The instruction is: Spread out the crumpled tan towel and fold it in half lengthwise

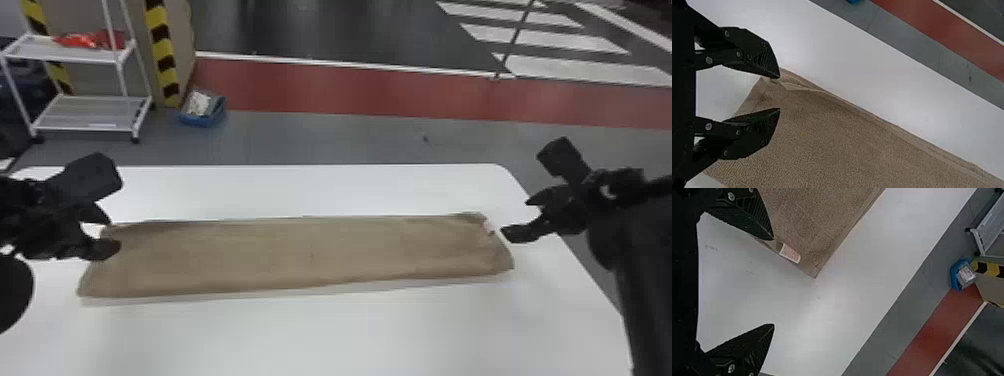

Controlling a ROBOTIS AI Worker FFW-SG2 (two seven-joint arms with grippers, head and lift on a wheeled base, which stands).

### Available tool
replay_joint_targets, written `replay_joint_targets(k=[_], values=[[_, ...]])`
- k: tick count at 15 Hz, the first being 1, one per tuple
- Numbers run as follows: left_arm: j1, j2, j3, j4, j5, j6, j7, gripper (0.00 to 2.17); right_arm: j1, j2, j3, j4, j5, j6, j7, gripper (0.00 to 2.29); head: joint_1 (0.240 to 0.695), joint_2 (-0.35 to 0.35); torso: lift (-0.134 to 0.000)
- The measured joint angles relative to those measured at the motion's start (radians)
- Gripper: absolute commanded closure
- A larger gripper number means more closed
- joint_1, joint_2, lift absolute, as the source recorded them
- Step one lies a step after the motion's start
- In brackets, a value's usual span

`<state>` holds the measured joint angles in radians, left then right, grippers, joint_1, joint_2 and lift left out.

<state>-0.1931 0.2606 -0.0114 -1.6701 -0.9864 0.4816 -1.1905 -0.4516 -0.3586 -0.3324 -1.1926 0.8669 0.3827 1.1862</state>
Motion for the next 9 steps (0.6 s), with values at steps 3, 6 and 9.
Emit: replay_joint_targets(k=[3,6,9], values=[[0.002,-0.005,0.024,-0.021,0.008,0.007,0.031,0.0,0.001,-0.002,-0.016,-0.011,-0.035,0.024,0.01,0.11,0.695,-0.167,-0.124],[0.003,-0.008,0.034,-0.036,0.018,0.069,0.06,0.07,0.008,-0.003,-0.025,-0.014,-0.049,0.031,0.01,0.11,0.695,-0.16,-0.124],[0.003,-0.01,0.066,-0.048,0.072,0.166,0.065,0.09,0.022,-0.003,-0.04,-0.035,-0.071,0.061,0.009,0.12,0.695,-0.15,-0.124]])
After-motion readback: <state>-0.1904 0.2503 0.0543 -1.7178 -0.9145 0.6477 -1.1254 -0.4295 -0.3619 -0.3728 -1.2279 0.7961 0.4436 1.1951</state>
